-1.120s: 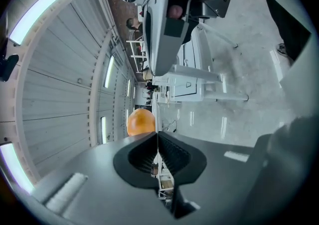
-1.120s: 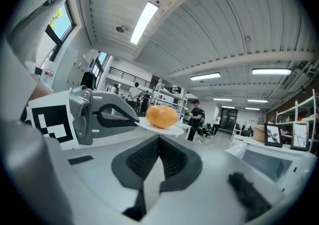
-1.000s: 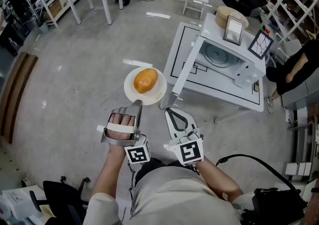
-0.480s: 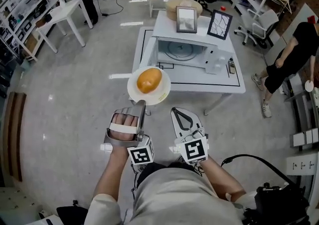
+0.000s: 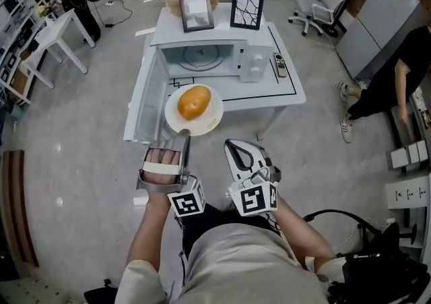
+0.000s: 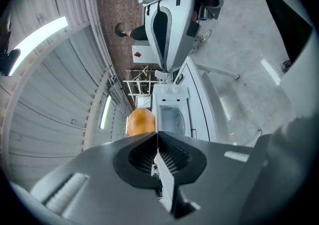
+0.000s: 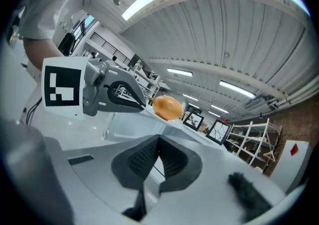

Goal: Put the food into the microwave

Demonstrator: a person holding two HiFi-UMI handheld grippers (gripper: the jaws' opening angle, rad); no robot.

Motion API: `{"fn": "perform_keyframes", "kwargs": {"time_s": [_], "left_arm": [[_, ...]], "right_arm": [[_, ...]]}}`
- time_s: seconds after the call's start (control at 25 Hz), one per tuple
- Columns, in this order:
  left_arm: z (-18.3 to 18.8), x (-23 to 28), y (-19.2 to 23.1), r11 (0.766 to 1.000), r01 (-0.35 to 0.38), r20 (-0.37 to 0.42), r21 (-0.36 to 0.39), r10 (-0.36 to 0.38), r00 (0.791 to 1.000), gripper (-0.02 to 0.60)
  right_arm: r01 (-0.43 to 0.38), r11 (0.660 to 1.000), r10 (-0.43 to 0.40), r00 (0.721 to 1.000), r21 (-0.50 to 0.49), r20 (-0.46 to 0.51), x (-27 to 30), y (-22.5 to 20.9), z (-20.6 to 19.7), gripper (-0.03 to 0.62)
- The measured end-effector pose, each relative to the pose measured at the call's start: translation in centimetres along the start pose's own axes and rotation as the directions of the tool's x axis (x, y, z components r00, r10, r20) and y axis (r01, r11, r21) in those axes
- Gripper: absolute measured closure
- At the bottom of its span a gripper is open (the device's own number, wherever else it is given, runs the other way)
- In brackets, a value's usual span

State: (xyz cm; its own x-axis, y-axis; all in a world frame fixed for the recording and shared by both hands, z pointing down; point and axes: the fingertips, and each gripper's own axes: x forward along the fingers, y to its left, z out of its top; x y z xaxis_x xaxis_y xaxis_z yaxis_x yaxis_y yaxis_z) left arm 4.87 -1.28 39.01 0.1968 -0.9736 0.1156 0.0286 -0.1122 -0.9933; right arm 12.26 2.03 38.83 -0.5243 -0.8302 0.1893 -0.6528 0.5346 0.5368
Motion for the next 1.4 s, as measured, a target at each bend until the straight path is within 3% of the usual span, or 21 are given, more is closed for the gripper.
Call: {"fn": "perform_keyframes", "kwargs": {"time_s": [0.12,0.32,0.48,0.52,0.56,0.68,0.76,0.92,1.04,1.08,1.12,1.32,1.4], "left_arm": [[1.8,0.8,-0.9,1.0,0.022,-0.004,-0.015,-0.022,1.0,0.561],[3.7,2.3,-2.1,1.0,0.026,-0.002,0.003,-0.026,1.0,0.563],[4.2,4.0,-2.5,1.0,-0.011,-0.009,0.024,0.011,1.0,0.563],[4.3,4.4,-2.9,0.999,-0.006,-0.008,0.036,0.006,1.0,0.563],[4.4,4.8,-3.3,0.999,0.002,-0.006,0.047,-0.002,1.0,0.563],[4.9,5.9,-4.2,0.998,0.012,0.009,0.068,-0.012,1.0,0.561],[5.0,6.6,-4.5,0.997,0.007,0.015,0.077,-0.008,1.0,0.561],[4.9,7.7,-4.8,0.998,0.006,0.023,0.068,-0.007,1.0,0.561],[4.7,8.2,-5.1,0.998,0.009,0.033,0.068,-0.012,0.999,0.561],[4.7,8.4,-5.2,0.998,0.012,0.036,0.068,-0.014,0.999,0.561],[4.6,8.6,-5.4,0.998,0.015,0.038,0.067,-0.018,0.999,0.561],[3.8,10.2,-6.3,0.999,0.018,0.051,0.034,-0.02,0.998,0.558],[3.6,11.1,-6.6,1.0,0.012,0.063,-0.017,-0.011,0.998,0.555]], "right_arm": [[-0.014,0.997,0.012,1.0,-0.072,-0.023,-0.4,-0.6,-1.4,0.583],[-0.02,0.995,0.017,1.0,-0.102,-0.024,-0.3,-1.7,-3.3,0.583],[0.025,0.982,-0.038,0.997,-0.186,-0.069,0.8,-2.8,-5.9,0.582],[0.039,0.967,-0.064,0.994,-0.252,-0.092,1.3,-3.0,-6.5,0.571],[0.046,0.938,-0.089,0.99,-0.343,-0.113,2.0,-3.1,-7.1,0.498],[0.034,0.777,-0.15,0.98,-0.629,-0.133,4.1,-3.0,-8.1,0.451],[0.027,0.693,-0.176,0.975,-0.72,-0.134,5.4,-3.1,-8.3,0.451],[0.053,0.591,-0.246,0.962,-0.805,-0.118,7.3,-4.0,-8.4,0.451],[0.049,0.549,-0.254,0.961,-0.834,-0.111,8.8,-3.8,-8.7,0.464],[0.047,0.544,-0.255,0.961,-0.837,-0.112,9.3,-3.7,-9.0,0.517],[0.043,0.546,-0.254,0.96,-0.837,-0.117,9.8,-3.7,-9.3,0.559],[0.023,0.548,-0.256,0.956,-0.836,-0.141,11.5,-3.9,-9.7,0.562],[0.028,0.55,-0.265,0.954,-0.835,-0.143,12.4,-4.2,-10.1,0.563]]}}
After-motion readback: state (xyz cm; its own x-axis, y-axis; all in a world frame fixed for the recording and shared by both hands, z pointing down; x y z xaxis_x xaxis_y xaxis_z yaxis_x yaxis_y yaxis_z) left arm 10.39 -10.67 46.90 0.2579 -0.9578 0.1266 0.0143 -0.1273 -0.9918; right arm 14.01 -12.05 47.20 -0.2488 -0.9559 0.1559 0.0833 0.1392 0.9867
